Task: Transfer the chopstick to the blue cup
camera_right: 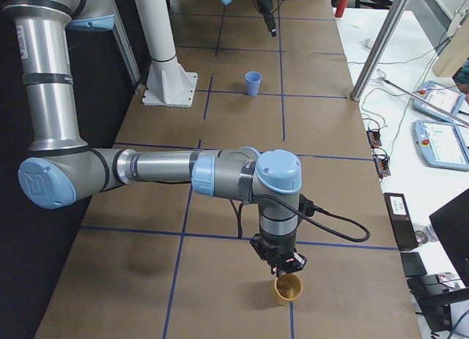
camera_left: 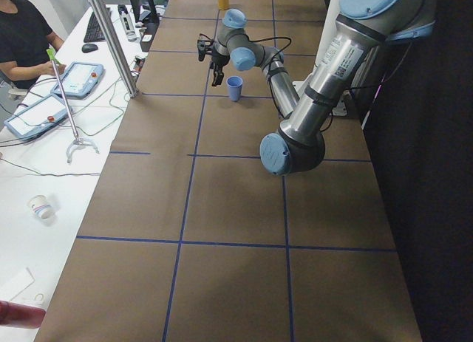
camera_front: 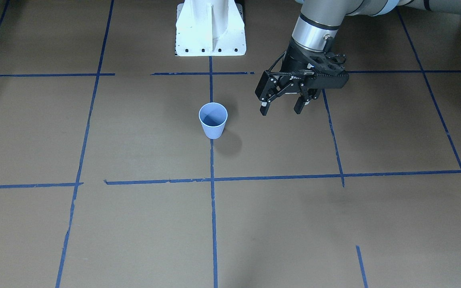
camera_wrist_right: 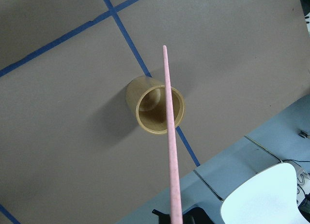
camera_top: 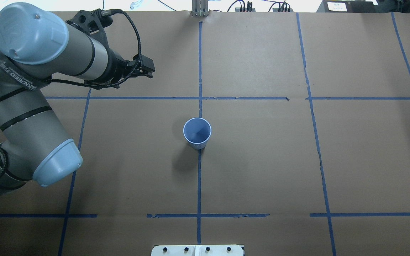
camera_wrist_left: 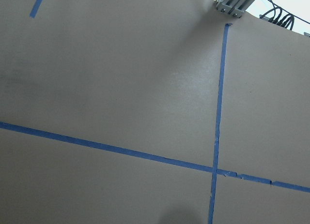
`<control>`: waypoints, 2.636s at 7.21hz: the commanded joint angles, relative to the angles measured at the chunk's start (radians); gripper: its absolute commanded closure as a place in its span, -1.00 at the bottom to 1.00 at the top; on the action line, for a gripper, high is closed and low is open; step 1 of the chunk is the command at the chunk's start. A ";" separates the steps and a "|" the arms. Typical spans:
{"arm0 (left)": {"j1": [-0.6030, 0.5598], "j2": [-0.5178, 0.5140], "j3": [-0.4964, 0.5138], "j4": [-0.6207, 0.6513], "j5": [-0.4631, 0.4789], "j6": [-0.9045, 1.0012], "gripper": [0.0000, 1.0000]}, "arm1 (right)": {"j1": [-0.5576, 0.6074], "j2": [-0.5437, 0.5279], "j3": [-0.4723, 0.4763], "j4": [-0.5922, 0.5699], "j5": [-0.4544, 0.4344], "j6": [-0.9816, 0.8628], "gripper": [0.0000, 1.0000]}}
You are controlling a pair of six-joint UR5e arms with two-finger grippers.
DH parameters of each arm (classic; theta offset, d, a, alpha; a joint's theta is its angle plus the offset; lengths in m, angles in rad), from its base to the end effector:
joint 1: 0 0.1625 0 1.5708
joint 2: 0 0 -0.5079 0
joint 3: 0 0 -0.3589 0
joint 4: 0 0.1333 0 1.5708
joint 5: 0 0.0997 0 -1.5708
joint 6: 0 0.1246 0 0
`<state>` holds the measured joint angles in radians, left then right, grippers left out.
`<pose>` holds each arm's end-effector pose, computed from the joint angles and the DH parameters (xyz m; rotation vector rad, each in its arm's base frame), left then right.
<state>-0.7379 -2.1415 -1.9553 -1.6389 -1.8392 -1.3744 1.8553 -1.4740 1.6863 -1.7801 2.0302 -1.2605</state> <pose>0.4032 -0.5021 0.2743 0.2409 1.0232 -0.3538 0.2152 -0.4580 0.7038 0.3357 -0.3401 -0.9589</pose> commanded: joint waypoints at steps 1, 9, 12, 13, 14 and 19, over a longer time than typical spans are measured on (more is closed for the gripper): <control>-0.001 0.000 0.004 -0.015 0.000 0.001 -1.00 | -0.048 0.061 0.085 -0.161 0.021 0.021 1.00; -0.074 0.080 0.048 -0.084 -0.002 0.075 -1.00 | -0.742 0.482 0.187 -0.262 0.232 0.966 1.00; -0.086 0.104 0.114 -0.172 -0.002 0.080 -1.00 | -0.910 0.544 0.306 -0.263 0.223 1.290 1.00; -0.089 0.123 0.127 -0.200 0.000 0.112 -1.00 | -0.951 0.544 0.337 -0.265 0.220 1.334 1.00; -0.095 0.123 0.140 -0.202 0.000 0.118 -1.00 | -0.994 0.547 0.364 -0.266 0.216 1.364 1.00; -0.094 0.121 0.167 -0.242 0.000 0.112 -1.00 | -1.191 0.675 0.358 -0.401 0.056 1.417 1.00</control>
<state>-0.8314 -2.0191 -1.7939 -1.8715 -1.8393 -1.2619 0.7088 -0.8241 2.0461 -2.1484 2.1258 0.1528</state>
